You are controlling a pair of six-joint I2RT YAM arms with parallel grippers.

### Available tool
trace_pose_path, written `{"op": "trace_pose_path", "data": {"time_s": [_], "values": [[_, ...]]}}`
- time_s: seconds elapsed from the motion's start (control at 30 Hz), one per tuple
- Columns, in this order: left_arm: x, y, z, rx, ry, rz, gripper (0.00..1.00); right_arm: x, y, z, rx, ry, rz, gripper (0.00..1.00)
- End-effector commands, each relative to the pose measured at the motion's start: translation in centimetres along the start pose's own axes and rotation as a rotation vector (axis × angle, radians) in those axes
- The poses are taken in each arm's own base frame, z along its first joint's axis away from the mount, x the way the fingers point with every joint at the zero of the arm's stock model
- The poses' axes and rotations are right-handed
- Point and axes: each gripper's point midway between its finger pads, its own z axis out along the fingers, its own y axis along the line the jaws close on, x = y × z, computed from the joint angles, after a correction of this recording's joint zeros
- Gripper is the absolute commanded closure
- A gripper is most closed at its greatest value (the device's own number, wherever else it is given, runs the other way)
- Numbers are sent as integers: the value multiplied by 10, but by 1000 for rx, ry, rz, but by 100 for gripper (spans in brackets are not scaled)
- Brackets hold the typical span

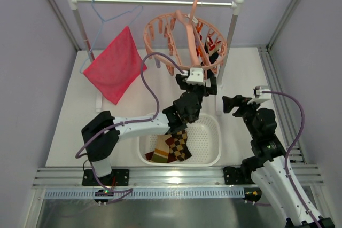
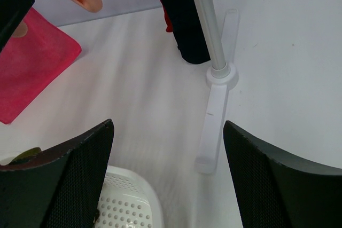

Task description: Remove the socks clipped to the hanger

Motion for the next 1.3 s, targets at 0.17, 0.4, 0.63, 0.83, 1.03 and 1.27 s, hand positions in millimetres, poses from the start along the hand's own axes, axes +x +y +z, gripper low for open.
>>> {"op": "trace_pose_path", "data": {"time_s": [0.17,0.4,0.63,0.83,1.03,1.27], "values": [[-36,-5,14,-24,-103,-99,27,-4,6,0,-33,-20,-6,16],[-39,-3,18,-22,-121,-86,88,-6,8,-1,-41,-27,-7,17],[-46,10,11,-38,-135,-75,100,-6,9,-2,-46,-22,-7,16],[-61,37,0,-71,-153,-91,100,-6,8,-2,-45,-23,-9,16],[-75,77,-14,-120,-166,-73,100,-6,14,-3,-77,-14,-6,16],[-91,113,-21,-163,-173,-59,100,-9,22,-6,-117,-18,-3,17]]}}
